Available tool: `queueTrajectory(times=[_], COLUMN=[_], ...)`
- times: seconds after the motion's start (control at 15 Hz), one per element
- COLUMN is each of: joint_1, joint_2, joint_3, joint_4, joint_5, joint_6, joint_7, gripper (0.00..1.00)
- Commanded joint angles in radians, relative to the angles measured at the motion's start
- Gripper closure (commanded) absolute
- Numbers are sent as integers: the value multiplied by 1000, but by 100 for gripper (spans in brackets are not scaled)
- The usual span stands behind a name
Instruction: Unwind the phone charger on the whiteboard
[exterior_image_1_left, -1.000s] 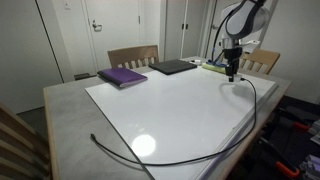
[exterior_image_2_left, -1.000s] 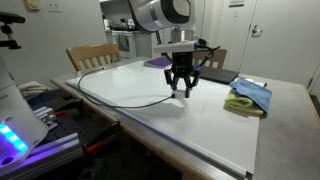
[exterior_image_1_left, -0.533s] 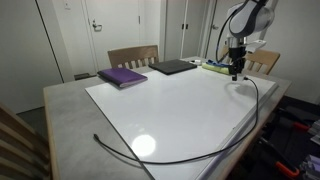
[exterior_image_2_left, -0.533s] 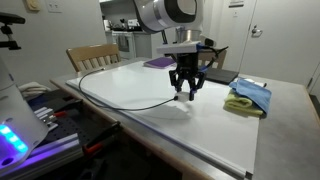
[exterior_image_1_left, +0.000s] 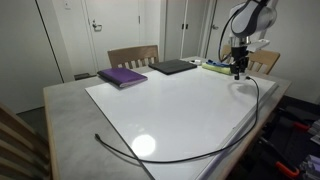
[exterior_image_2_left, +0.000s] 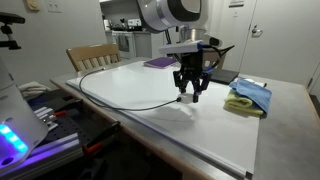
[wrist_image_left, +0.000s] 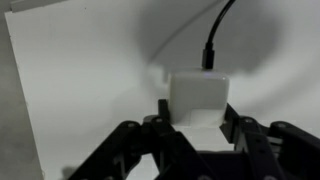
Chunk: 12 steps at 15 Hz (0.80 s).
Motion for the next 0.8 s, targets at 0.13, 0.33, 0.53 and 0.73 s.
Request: queueTrajectory(times=[0.13, 0.33, 0.53, 0.73], joint_1=[-28, -46, -55, -59], joint_2=[49, 76, 104, 127], joint_3=[-52, -62, -66, -66], joint_4=[58, 78, 108, 133], joint_5=[17, 56, 92, 114], joint_6=[-33, -21, -26, -28], joint_7=[97, 161, 206, 234], gripper=[74, 74, 74, 74])
